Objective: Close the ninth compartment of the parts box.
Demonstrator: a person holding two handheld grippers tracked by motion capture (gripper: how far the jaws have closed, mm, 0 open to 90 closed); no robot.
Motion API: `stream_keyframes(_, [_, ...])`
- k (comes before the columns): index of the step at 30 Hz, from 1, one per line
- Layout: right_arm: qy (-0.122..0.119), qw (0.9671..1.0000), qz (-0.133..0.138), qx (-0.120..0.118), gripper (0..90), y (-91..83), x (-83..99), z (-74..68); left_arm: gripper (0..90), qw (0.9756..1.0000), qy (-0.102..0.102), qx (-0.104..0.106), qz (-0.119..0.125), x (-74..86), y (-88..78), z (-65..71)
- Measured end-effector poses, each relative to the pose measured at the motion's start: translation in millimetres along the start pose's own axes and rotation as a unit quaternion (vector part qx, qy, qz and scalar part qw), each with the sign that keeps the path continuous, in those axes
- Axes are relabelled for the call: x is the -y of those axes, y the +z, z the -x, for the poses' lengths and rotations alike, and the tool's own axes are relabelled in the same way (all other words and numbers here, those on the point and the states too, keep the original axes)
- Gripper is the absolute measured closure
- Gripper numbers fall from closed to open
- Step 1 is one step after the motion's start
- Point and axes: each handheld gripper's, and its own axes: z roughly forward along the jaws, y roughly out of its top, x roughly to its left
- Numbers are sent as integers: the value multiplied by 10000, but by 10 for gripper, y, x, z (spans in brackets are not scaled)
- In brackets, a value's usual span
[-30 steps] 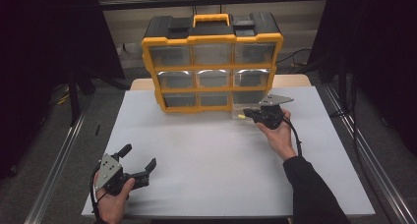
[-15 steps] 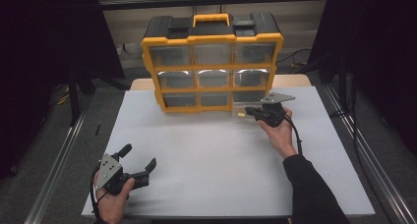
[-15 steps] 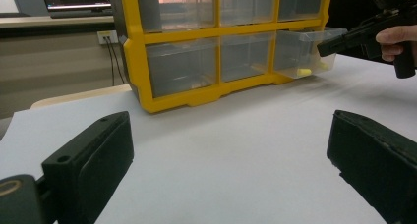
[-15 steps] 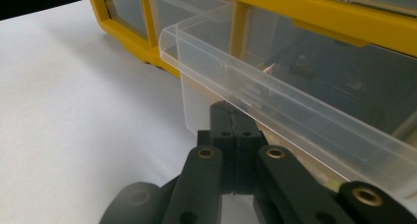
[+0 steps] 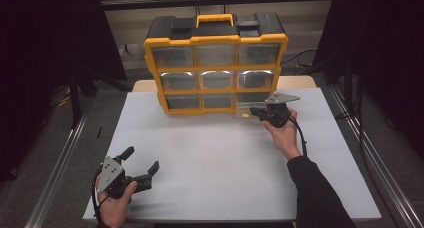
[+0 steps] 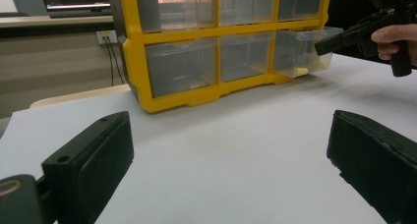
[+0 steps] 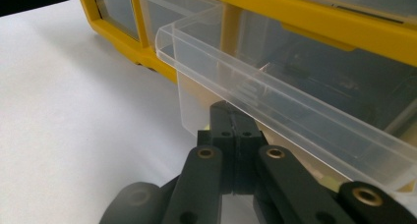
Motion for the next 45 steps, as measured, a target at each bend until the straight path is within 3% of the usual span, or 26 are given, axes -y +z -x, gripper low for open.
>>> stream_keyframes(45, [107, 9997, 7, 237, 900, 152, -86, 94, 37, 10000, 16, 20, -15, 0, 9, 0])
